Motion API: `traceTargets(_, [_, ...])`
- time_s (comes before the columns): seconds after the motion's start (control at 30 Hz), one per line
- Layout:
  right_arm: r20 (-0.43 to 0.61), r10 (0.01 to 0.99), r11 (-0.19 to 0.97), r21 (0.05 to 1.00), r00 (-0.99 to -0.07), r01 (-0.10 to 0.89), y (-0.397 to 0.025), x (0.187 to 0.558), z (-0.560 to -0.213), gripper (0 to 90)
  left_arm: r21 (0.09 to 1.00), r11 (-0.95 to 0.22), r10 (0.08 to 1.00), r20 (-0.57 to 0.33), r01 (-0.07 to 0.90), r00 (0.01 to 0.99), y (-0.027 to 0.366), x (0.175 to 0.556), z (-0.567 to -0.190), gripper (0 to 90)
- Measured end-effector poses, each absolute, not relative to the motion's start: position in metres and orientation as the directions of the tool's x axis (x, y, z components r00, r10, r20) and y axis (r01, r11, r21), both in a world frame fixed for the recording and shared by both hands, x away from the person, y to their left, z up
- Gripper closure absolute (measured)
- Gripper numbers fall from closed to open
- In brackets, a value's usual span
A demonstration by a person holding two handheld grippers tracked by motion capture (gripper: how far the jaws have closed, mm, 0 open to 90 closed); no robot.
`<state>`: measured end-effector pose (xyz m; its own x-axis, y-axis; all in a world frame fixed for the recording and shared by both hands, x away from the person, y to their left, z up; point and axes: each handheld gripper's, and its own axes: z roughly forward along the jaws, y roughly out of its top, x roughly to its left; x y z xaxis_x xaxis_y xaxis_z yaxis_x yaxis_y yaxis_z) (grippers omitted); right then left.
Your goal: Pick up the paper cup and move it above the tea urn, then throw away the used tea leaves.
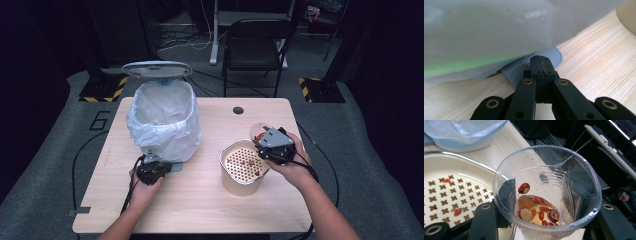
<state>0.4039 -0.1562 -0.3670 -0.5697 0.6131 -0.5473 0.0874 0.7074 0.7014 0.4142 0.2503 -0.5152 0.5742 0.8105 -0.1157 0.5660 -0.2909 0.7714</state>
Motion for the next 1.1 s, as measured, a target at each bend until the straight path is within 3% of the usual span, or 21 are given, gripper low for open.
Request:
traceTargets(0.27, [-0.618, 0.551, 0.767, 0.640, -0.561, 0.047, -0.149, 0.398, -0.374, 44.5, 0.759, -0.328, 0.807, -0.083, 0.562, 0.584, 0.252, 0.415, -0.514, 90.0])
traceTargets(0.57, [-0.664, 0.506, 0.797, 0.604, -0.550, 0.004, -0.146, 0.394, -0.378, 44.6, 0.775, -0.287, 0.812, -0.115, 0.563, 0.572, 0.250, 0.414, -0.516, 90.0])
traceTargets(1.1, [-0.697, 0.468, 0.803, 0.592, -0.543, -0.069, -0.147, 0.392, -0.380, 44.8, 0.760, -0.327, 0.807, -0.084, 0.562, 0.584, 0.252, 0.415, -0.514, 90.0])
